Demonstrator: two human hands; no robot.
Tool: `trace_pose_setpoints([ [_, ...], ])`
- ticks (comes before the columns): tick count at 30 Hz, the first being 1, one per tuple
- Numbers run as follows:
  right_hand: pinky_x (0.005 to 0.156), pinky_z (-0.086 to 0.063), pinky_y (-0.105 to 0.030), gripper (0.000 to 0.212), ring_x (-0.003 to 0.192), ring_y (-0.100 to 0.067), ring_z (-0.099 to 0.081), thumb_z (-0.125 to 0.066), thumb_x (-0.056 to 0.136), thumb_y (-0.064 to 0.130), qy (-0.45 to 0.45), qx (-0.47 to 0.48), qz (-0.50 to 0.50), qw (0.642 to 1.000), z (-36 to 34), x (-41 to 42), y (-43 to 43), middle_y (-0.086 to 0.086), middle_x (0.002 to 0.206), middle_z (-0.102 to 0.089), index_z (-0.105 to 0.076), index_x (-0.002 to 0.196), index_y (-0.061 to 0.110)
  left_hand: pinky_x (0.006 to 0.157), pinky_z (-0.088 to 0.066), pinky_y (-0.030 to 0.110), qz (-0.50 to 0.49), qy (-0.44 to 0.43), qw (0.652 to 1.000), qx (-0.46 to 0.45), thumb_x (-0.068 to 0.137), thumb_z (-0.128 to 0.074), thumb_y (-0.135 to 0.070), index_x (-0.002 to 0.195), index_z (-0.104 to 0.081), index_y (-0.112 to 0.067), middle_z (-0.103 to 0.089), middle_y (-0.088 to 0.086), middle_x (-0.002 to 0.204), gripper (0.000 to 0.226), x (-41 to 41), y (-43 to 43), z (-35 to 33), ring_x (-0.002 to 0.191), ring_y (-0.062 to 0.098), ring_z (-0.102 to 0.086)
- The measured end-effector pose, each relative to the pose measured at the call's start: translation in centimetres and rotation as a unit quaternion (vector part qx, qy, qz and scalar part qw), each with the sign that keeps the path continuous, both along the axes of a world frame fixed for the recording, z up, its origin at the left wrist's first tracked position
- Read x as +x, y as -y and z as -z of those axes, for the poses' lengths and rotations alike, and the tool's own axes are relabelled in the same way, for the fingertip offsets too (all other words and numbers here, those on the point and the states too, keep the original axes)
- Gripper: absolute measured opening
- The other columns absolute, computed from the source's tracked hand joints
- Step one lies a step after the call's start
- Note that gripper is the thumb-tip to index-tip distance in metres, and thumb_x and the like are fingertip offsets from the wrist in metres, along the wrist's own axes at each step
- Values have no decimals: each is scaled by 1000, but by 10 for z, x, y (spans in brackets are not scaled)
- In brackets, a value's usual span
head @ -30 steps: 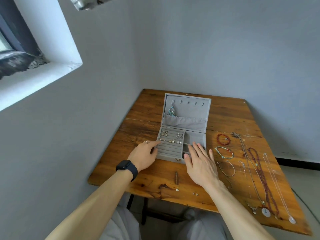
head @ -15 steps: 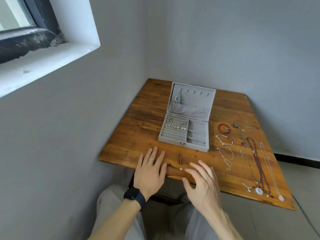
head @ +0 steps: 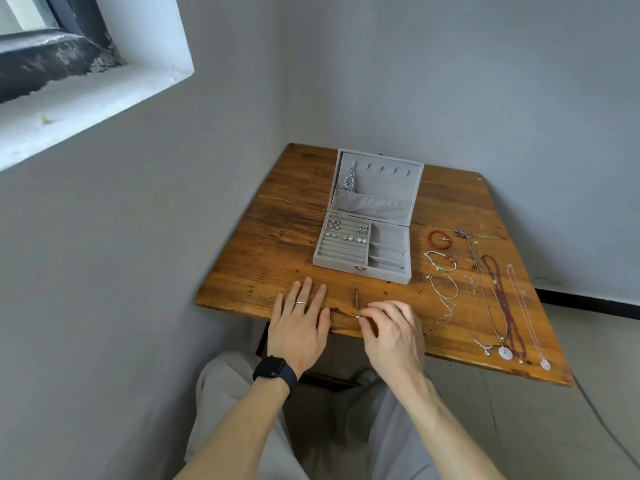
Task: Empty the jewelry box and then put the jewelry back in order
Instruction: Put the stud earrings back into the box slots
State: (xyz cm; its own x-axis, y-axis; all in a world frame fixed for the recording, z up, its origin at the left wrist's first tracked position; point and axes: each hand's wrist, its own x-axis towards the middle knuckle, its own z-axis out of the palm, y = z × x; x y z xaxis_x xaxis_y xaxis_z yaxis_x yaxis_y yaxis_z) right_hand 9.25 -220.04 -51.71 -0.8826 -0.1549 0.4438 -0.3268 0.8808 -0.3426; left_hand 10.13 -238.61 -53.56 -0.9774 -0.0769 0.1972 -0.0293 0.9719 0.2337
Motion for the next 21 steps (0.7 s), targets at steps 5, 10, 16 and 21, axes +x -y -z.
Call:
trace_pose_setpoints([
  [5,91,-50,-39,10,107,-18,-59,-77,84,21,-12,-2,-8,1000,-1,-2,2,7,103,-73,-79,94,19,122,-12,45,-1,4,1000,-1,103,-12,-51,155,-31,-31,-28,-1,162,59,1,0,0,152,20,-20],
  [10,90,-51,-38,7,105,-17,-60,-75,87,18,-6,-23,-8,1000,-4,-2,1,7,99,-73,-77,94,18,123,-9,44,-1,6,1000,0,103,-13,-51,156,-29,-32,-25,-2,164,59,1,0,-2,153,19,-17],
  [16,88,-51,-38,5,105,-18,-59,-74,86,17,17,-37,-3,999,-11,-5,-5,8,96,-73,-75,91,20,123,-9,44,0,6,1000,2,105,-21,-50,157,-26,-32,-21,-3,165,55,2,1,-3,153,18,-13],
  [21,83,-50,-36,5,102,-18,-58,-72,88,16,28,-61,0,998,-22,-8,-11,8,95,-73,-75,92,19,124,-7,45,5,28,999,30,105,-27,-50,156,-28,-34,-20,-3,165,54,1,0,-11,154,18,-10],
])
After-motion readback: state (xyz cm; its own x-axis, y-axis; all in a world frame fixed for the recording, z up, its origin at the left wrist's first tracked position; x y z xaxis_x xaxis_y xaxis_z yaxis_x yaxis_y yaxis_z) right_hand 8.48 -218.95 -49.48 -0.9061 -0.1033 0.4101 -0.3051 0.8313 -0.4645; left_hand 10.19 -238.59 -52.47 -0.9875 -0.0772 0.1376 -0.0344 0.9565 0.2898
